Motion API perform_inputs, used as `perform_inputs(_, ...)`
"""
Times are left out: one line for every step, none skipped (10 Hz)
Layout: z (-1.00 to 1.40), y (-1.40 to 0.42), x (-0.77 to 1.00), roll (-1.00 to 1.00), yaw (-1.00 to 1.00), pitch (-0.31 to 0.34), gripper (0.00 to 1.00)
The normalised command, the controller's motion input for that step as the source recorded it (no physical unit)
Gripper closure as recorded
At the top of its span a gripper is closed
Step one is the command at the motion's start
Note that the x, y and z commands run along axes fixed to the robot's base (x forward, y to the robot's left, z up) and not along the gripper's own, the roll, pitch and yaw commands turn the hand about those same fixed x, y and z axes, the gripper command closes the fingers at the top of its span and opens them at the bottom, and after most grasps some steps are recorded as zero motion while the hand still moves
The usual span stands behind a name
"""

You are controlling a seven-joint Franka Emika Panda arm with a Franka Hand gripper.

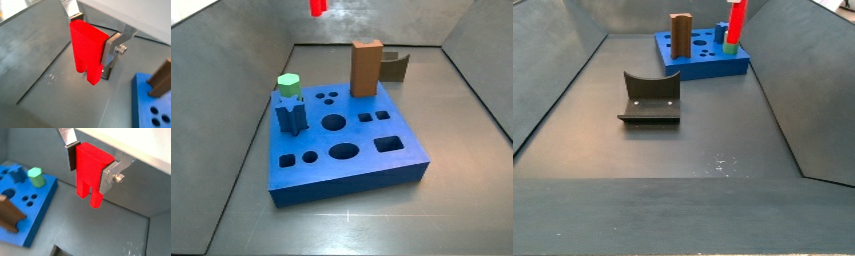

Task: Pick up the square-circle object. Move up. Place the square-circle object on the fixture. Regrasp the square-circle object. Rotate the square-circle object. Move to above the board. Insert the square-circle object.
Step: Rotate the square-circle object.

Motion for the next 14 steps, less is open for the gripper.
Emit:
perform_inputs(0.02,0.02,-0.02,-0.07,-1.00,0.037,1.00)
perform_inputs(0.02,0.02,-0.02,-0.09,-1.00,0.044,1.00)
perform_inputs(0.02,0.02,-0.02,-0.10,-1.00,0.049,1.00)
perform_inputs(0.02,0.02,-0.02,-0.13,-1.00,0.062,1.00)
perform_inputs(0.00,0.00,0.00,-0.04,-1.00,0.022,1.00)
perform_inputs(0.00,0.00,0.00,-0.05,-1.00,0.023,1.00)
perform_inputs(0.00,0.00,0.00,-0.05,-1.00,0.025,1.00)
perform_inputs(0.00,0.01,0.00,-0.06,-1.00,0.027,1.00)
perform_inputs(0.00,0.01,0.00,-0.06,-1.00,0.030,1.00)
perform_inputs(0.00,0.01,0.00,-0.07,-1.00,0.034,1.00)
perform_inputs(0.00,0.01,0.00,-0.08,-1.00,0.037,1.00)
perform_inputs(0.00,0.01,0.00,-0.09,-1.00,0.044,1.00)
perform_inputs(0.00,0.01,0.00,-0.10,-1.00,0.050,1.00)
perform_inputs(0.00,0.01,0.00,-0.13,-1.00,0.063,1.00)
